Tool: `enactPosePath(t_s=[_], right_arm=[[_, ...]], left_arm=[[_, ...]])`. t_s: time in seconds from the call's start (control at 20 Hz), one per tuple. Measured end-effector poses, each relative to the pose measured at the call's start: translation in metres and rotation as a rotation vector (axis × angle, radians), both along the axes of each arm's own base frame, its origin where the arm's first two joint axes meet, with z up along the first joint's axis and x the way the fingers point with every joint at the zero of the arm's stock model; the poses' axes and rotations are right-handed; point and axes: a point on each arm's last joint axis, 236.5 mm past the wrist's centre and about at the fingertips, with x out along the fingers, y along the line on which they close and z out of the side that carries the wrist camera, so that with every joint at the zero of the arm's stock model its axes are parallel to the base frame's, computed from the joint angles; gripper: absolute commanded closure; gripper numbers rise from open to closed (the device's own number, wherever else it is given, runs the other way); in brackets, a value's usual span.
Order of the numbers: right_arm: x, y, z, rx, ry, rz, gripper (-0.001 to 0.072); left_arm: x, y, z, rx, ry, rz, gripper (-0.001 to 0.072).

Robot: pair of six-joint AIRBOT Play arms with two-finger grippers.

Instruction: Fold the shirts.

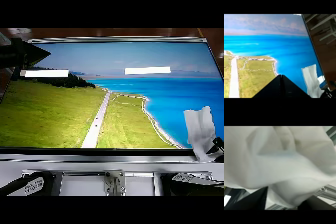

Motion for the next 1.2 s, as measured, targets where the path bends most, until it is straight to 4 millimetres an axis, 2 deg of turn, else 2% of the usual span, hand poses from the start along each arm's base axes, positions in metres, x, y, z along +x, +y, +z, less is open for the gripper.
enactPosePath(t_s=[0.15,0.3,0.45,0.55,0.65,0.75,0.85,0.9,0.95,1.0,1.05,1.2], right_arm=[[-0.005,-0.001,0.005,-0.028,-0.014,-0.003,0.0153],[-0.005,-0.009,0.025,-0.104,-0.043,-0.004,0.0153],[0.001,-0.023,0.061,-0.212,-0.096,-0.019,0.0153],[0.012,-0.027,0.09,-0.27,-0.171,-0.034,0.0154],[0.043,-0.025,0.12,-0.317,-0.336,-0.056,0.0154],[0.091,-0.016,0.157,-0.369,-0.571,-0.025,0.0153],[0.139,0.006,0.195,-0.414,-0.778,0.087,0.0153],[0.158,0.024,0.207,-0.418,-0.841,0.166,0.0152],[0.172,0.045,0.212,-0.41,-0.866,0.255,0.0082],[0.181,0.062,0.211,-0.398,-0.867,0.329,0.0028],[0.186,0.079,0.205,-0.378,-0.845,0.398,0.0028],[0.197,0.127,0.184,-0.288,-0.779,0.548,0.0029]], left_arm=[[0.0,0.0,0.0,0.001,-0.002,0.0,0.0664],[0.0,0.0,0.0,0.005,-0.007,-0.001,0.0664],[0.001,0.001,0.001,0.015,-0.023,-0.004,0.0664],[0.003,0.002,0.001,0.025,-0.039,0.002,0.0665],[0.007,0.005,-0.002,0.052,-0.052,0.012,0.0666],[0.01,0.006,-0.015,0.118,-0.043,0.015,0.0668],[0.01,0.002,-0.047,0.247,0.018,0.016,0.0666],[0.009,0.0,-0.068,0.324,0.066,0.016,0.0656],[0.006,-0.004,-0.091,0.41,0.122,0.012,0.0429],[0.002,-0.009,-0.111,0.481,0.171,-0.002,0.0076],[-0.003,-0.015,-0.132,0.548,0.221,-0.024,0.0014],[-0.021,-0.033,-0.175,0.677,0.344,-0.091,0.0015]])
